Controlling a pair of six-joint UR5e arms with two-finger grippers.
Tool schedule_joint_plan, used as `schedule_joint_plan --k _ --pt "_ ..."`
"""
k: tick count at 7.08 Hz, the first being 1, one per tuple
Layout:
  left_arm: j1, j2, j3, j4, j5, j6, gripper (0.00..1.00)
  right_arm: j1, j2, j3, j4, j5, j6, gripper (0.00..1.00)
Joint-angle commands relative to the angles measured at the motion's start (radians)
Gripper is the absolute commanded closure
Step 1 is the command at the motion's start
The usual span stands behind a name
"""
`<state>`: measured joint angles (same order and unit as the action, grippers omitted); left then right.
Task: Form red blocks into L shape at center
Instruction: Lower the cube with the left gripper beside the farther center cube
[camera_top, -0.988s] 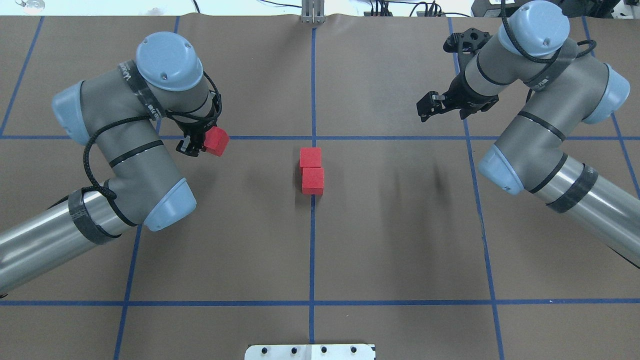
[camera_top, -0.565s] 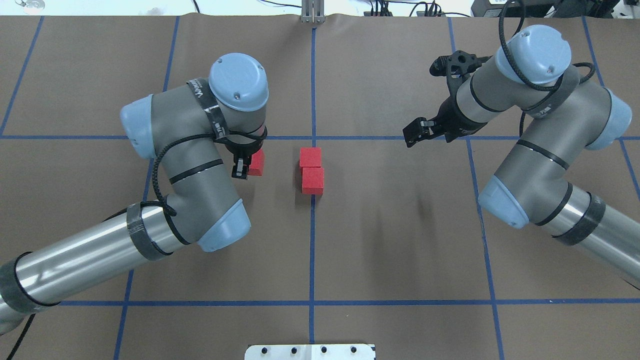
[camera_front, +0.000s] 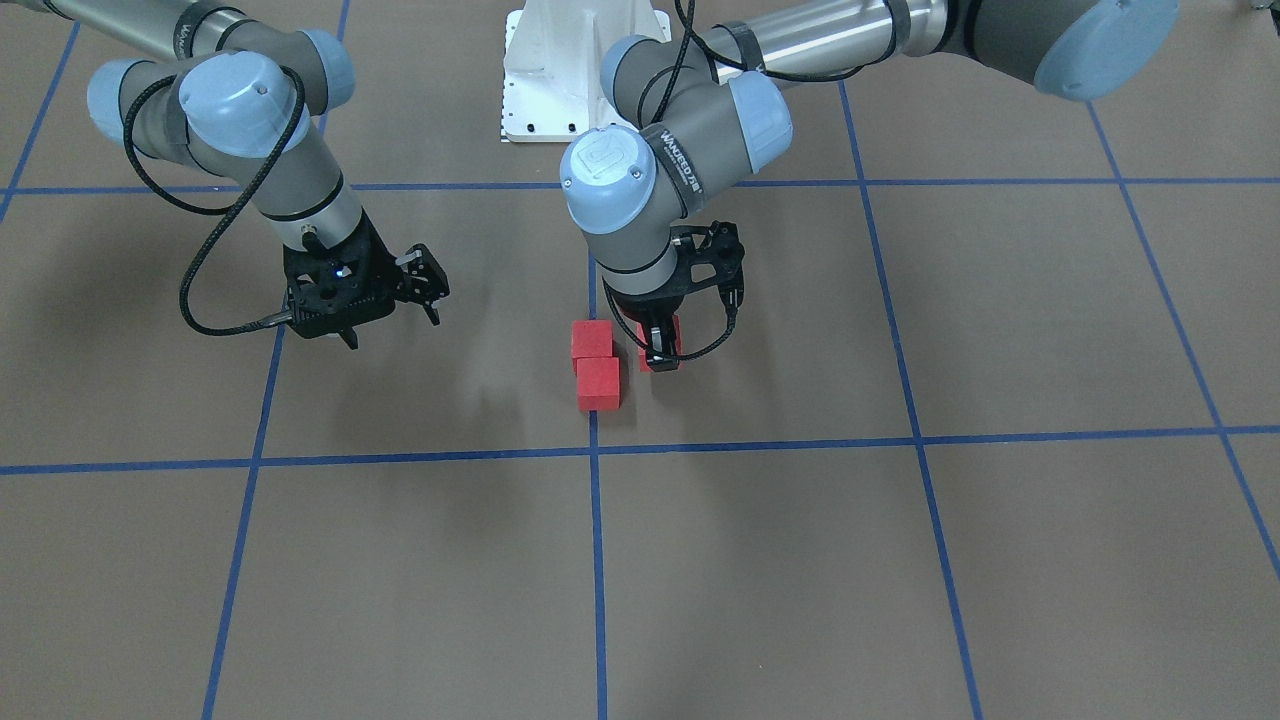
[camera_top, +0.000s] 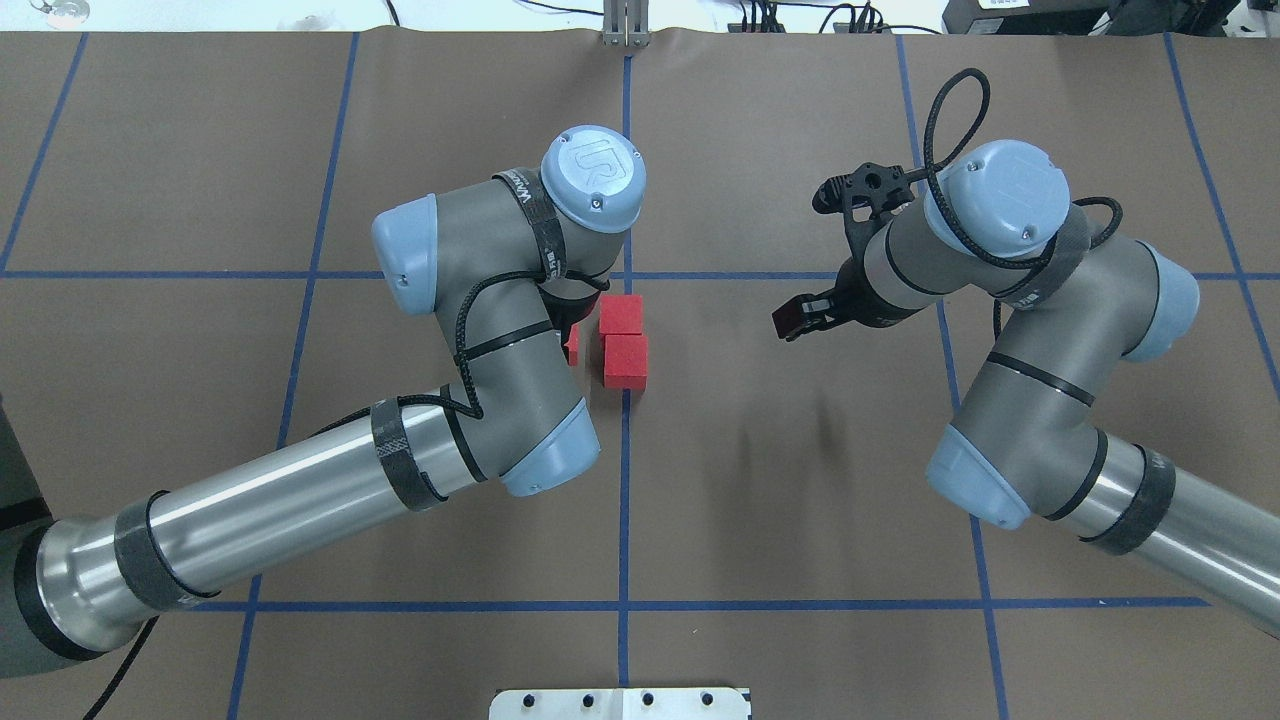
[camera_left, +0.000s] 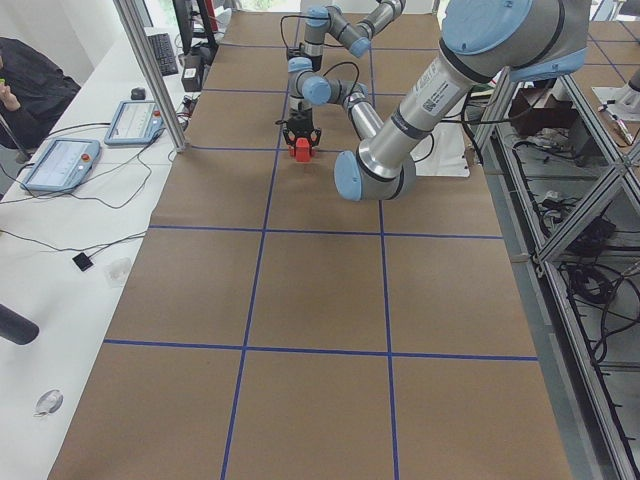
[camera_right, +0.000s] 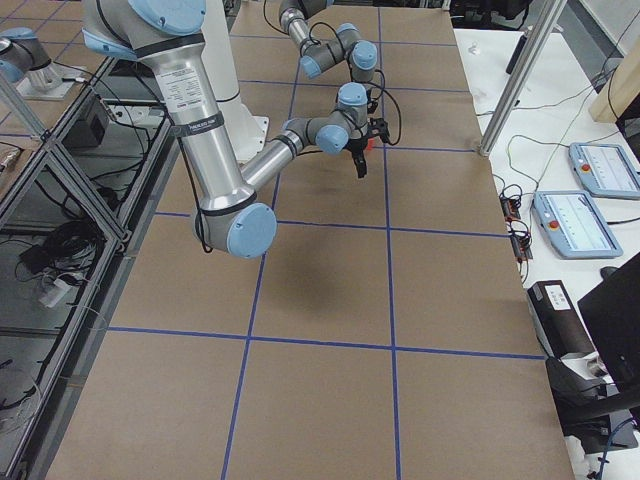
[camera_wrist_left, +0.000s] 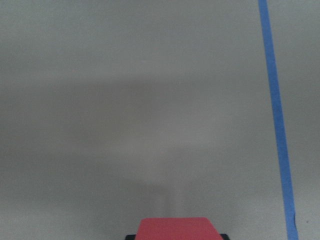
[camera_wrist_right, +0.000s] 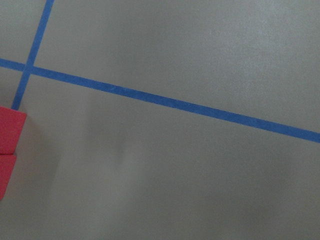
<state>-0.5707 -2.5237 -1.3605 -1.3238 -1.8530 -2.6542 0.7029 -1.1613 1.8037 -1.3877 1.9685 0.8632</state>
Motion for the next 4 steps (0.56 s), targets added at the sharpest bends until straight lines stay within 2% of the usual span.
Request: schedule_joint_plan --k 1,4 --pt "-0.009 -0.003 0.018 -0.024 0.000 0.004 1.00 0.082 0.000 0.044 -0.118 0.059 -0.070 0.01" --pt "-0.041 -0.010 0.081 -0.136 -0.002 0.007 1.00 0.081 0.002 0.055 -0.143 0.059 -0.096 0.01"
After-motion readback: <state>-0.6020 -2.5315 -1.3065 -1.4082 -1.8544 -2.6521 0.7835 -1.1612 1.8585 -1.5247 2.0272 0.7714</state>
